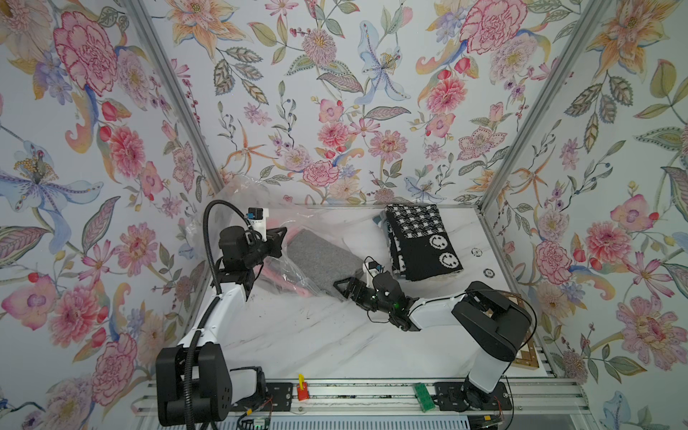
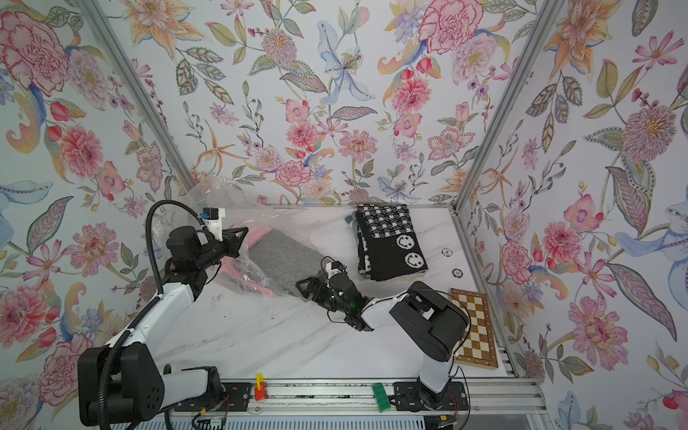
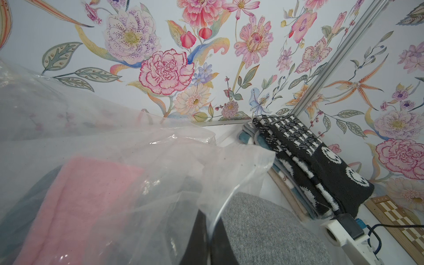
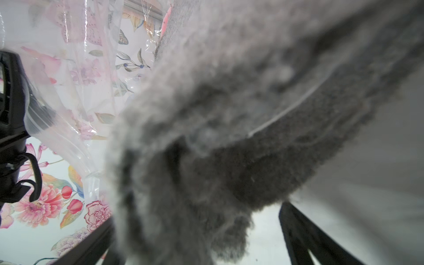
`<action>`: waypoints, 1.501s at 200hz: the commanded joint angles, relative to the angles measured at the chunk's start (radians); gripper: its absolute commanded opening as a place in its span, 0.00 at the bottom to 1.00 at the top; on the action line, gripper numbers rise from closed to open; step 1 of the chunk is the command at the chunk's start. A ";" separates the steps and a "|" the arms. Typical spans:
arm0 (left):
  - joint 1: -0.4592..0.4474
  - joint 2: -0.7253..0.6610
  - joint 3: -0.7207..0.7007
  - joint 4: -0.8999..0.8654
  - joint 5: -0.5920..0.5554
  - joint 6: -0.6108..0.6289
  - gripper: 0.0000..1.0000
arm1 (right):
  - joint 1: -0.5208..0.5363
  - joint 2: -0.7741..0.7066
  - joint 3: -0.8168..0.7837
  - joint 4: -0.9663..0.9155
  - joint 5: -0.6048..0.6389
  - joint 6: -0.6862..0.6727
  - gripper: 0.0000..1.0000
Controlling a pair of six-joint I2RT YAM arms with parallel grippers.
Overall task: Take the blanket out of the vacuum bag
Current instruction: Take out the blanket from the vacuum bag.
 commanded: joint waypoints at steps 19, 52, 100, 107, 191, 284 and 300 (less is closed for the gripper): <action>0.014 0.005 -0.005 0.033 0.007 -0.006 0.01 | 0.014 0.060 -0.040 0.216 0.081 0.067 0.99; 0.014 0.009 -0.003 0.036 0.010 -0.009 0.01 | 0.019 0.082 -0.074 0.275 0.106 0.097 0.99; 0.014 0.012 -0.002 0.039 0.014 -0.012 0.01 | 0.016 0.162 -0.068 0.439 0.144 0.108 0.99; 0.014 0.012 -0.002 0.039 0.014 -0.012 0.01 | 0.016 0.179 -0.063 0.465 0.155 0.114 0.99; 0.014 0.012 -0.001 0.041 0.015 -0.012 0.01 | -0.006 0.268 0.043 0.544 0.165 0.073 0.99; 0.014 0.012 -0.002 0.049 0.021 -0.020 0.01 | -0.018 0.268 0.101 0.433 0.117 0.095 0.12; 0.014 0.014 -0.002 0.049 0.022 -0.022 0.01 | -0.018 0.251 0.104 0.408 0.103 0.086 0.00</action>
